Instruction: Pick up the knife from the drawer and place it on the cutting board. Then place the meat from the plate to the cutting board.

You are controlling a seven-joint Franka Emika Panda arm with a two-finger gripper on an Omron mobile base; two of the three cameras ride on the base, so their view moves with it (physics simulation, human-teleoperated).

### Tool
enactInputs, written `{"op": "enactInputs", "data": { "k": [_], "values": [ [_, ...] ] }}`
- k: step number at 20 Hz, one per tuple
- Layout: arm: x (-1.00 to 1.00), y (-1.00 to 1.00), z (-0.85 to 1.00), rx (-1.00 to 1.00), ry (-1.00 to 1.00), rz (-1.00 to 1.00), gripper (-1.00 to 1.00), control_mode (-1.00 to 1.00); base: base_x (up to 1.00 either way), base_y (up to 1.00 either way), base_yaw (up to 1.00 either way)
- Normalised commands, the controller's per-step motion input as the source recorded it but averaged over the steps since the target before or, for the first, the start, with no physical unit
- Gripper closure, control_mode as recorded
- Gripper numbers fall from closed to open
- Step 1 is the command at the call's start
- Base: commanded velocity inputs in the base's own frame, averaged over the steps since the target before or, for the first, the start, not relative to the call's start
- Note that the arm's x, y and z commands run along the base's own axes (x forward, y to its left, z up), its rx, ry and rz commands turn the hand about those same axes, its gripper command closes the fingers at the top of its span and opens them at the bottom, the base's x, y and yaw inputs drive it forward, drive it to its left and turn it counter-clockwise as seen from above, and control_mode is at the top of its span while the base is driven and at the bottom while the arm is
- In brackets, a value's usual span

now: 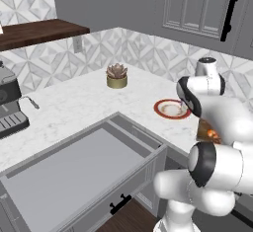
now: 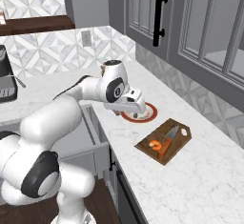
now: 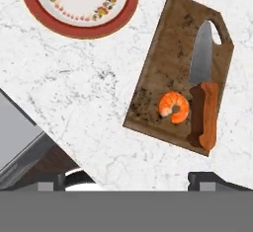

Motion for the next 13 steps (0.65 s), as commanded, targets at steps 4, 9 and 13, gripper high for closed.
{"op": "enactInputs", "data": {
  "k": [4, 9, 13],
  "values": [
    [-0.22, 1.0, 0.56, -0.13, 0.08, 0.18, -1.0, -1.0, 0.0, 0.0, 0.0],
    [-0.46, 1.0, 0.15, -0.08, 0.11, 0.25, -1.0, -1.0, 0.0, 0.0, 0.0],
    [-0.41, 0.96, -0.01, -0.02, 0.11, 0.18, -1.0, -1.0, 0.0, 0.0, 0.0]
  ]
}}
